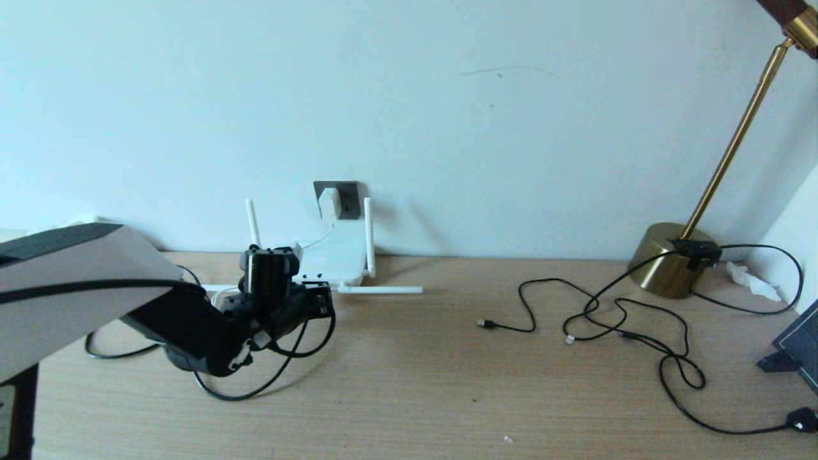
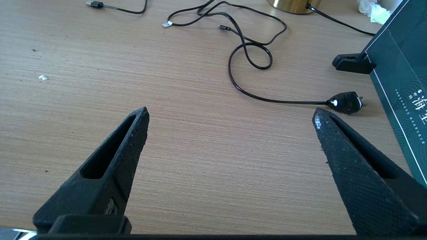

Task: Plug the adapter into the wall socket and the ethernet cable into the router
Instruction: Plug cable into router interface

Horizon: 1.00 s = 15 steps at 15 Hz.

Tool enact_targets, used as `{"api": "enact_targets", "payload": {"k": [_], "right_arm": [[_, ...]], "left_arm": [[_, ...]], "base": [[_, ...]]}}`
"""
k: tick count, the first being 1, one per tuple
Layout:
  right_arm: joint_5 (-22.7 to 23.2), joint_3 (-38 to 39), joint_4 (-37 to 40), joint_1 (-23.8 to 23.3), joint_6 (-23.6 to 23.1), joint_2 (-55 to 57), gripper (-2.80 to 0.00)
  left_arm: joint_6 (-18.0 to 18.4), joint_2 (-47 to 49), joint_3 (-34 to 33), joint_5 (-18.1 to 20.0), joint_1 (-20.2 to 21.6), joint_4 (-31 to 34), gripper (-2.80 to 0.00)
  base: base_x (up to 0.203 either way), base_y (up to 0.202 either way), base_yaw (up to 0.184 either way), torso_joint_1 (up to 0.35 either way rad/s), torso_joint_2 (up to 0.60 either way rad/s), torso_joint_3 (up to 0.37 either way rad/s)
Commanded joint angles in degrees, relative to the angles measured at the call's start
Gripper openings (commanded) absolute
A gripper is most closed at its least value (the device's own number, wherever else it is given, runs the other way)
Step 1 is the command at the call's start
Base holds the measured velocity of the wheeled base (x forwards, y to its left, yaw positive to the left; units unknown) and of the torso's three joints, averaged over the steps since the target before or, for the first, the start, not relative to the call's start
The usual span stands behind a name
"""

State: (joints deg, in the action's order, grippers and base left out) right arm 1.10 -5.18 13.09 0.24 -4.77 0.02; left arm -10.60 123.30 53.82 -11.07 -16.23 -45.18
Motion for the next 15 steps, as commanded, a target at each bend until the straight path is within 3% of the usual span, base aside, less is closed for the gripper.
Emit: {"api": "enact_targets", "payload": {"k": [1, 15], "right_arm": [[0.0, 0.0, 0.1, 0.0, -0.1, 0.1, 0.00], [0.0, 0.0, 0.1, 0.0, -0.1, 0.1, 0.00]], "left_arm": [[0.0, 0.1, 0.2, -0.1, -0.1, -0.3, -2.80], [0.0, 1.2, 0.9, -0.1, -0.1, -0.3, -2.80]], "base": [[0.000, 0.000, 0.000, 0.000, 0.00, 0.000], [0.000, 0.000, 0.000, 0.000, 0.00, 0.000]]}}
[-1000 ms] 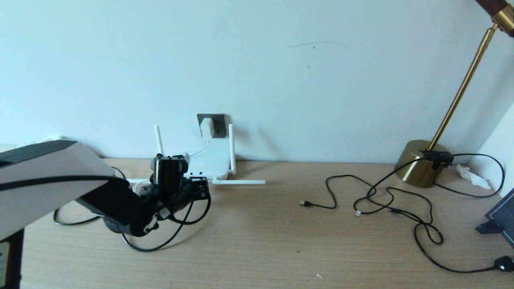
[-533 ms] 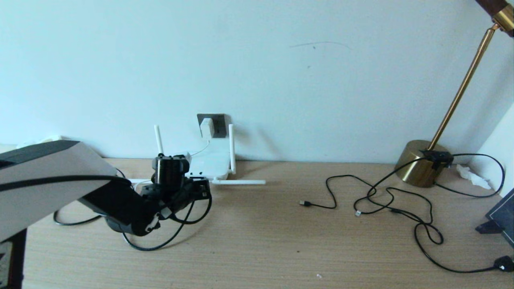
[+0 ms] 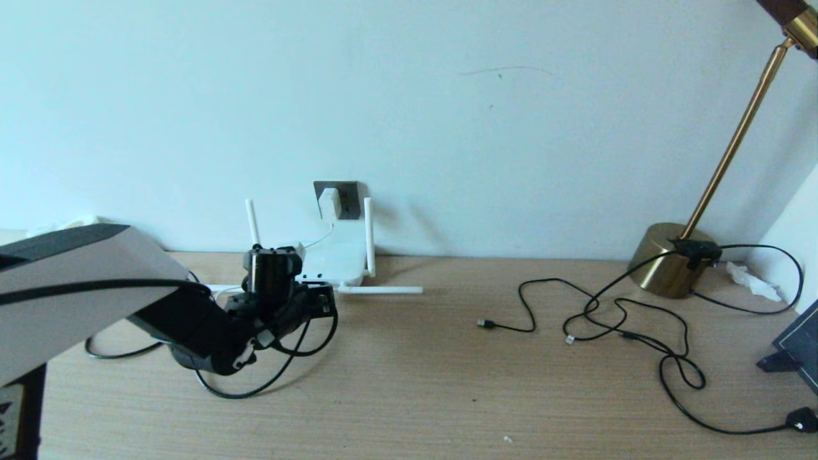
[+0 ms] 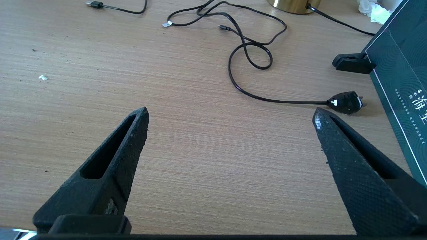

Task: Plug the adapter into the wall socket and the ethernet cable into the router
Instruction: Plug cable into router interface

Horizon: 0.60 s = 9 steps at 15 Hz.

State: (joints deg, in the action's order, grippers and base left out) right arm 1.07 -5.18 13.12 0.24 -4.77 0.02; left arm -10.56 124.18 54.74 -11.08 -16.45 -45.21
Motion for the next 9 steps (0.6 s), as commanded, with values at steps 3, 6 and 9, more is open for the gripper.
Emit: {"api": "enact_targets", "payload": {"k": [3, 6, 9], "right_arm": [[0.1, 0.0, 0.1, 0.0, -0.1, 0.1, 0.00], [0.1, 0.0, 0.1, 0.0, -0.1, 0.1, 0.00], [0.1, 0.0, 0.1, 0.0, -0.1, 0.1, 0.00]], "left_arm": [[-0.1, 0.6, 0.0, -0.1, 0.1, -0.2, -2.80], [-0.1, 0.5, -0.1, -0.2, 0.1, -0.2, -2.80], [-0.1, 0.5, -0.1, -0.2, 0.1, -0.2, -2.80]], "base": [[0.000, 0.000, 0.000, 0.000, 0.00, 0.000], [0.000, 0.000, 0.000, 0.000, 0.00, 0.000], [0.000, 0.000, 0.000, 0.000, 0.00, 0.000]]}}
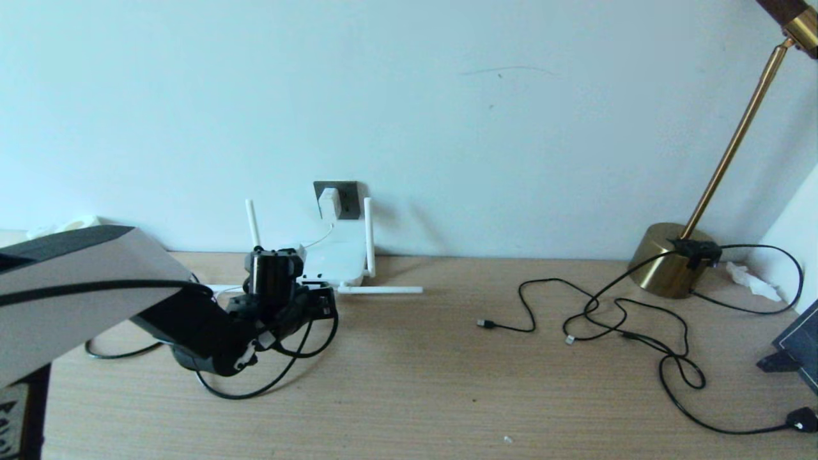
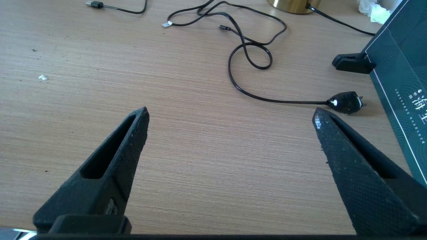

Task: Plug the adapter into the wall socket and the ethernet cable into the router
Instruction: Plug cable into router interface

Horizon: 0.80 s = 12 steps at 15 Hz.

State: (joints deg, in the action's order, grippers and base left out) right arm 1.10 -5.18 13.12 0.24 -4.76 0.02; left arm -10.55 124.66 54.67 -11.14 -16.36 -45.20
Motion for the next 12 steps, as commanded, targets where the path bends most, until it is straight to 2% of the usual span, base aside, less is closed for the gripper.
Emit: {"api": "enact_targets", "payload": {"k": [1, 12], "right_arm": [[0.0, 0.0, 0.1, 0.0, -0.1, 0.1, 0.00], [0.0, 0.0, 0.1, 0.0, -0.1, 0.1, 0.00]], "left_arm": [[-0.1, 0.1, 0.0, -0.1, 0.0, -0.2, -2.80], [-0.1, 0.0, -0.3, -0.1, 0.0, -0.3, -2.80]], "base": [[0.000, 0.000, 0.000, 0.000, 0.00, 0.000], [0.000, 0.000, 0.000, 0.000, 0.00, 0.000]]}}
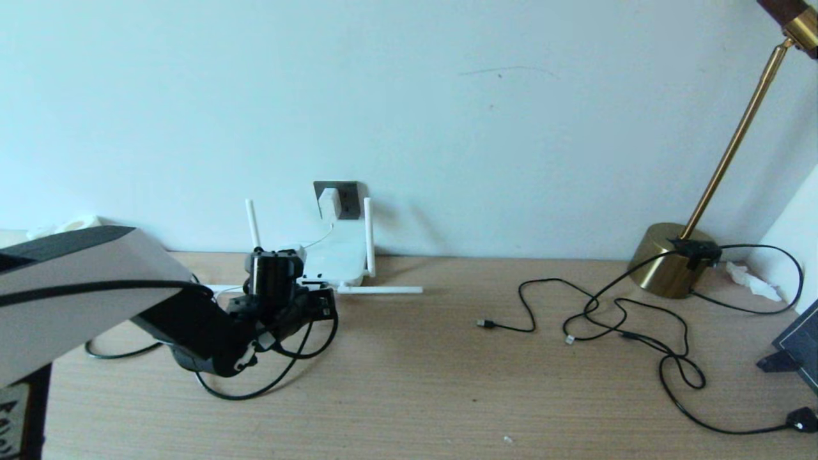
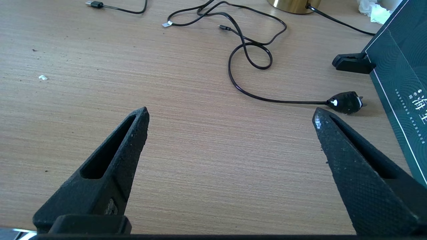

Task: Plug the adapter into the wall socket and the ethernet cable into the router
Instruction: Plug cable into router interface

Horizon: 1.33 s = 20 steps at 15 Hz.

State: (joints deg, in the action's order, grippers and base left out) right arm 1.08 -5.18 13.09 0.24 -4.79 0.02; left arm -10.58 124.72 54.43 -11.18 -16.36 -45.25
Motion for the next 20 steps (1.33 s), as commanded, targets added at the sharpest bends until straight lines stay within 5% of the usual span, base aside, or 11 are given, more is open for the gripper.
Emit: {"api": "enact_targets", "payload": {"k": [1, 20], "right_arm": [[0.1, 0.0, 0.1, 0.0, 0.0, 0.1, 0.00], [0.1, 0.0, 0.1, 0.0, 0.0, 0.1, 0.00]], "left_arm": [[-0.1, -0.2, -0.1, -0.1, 0.0, -0.3, -2.80], [-0.1, -0.4, 0.1, -0.1, 0.0, -0.3, -2.80]], "base": [[0.000, 0.000, 0.000, 0.000, 0.00, 0.000], [0.000, 0.000, 0.000, 0.000, 0.00, 0.000]]}}
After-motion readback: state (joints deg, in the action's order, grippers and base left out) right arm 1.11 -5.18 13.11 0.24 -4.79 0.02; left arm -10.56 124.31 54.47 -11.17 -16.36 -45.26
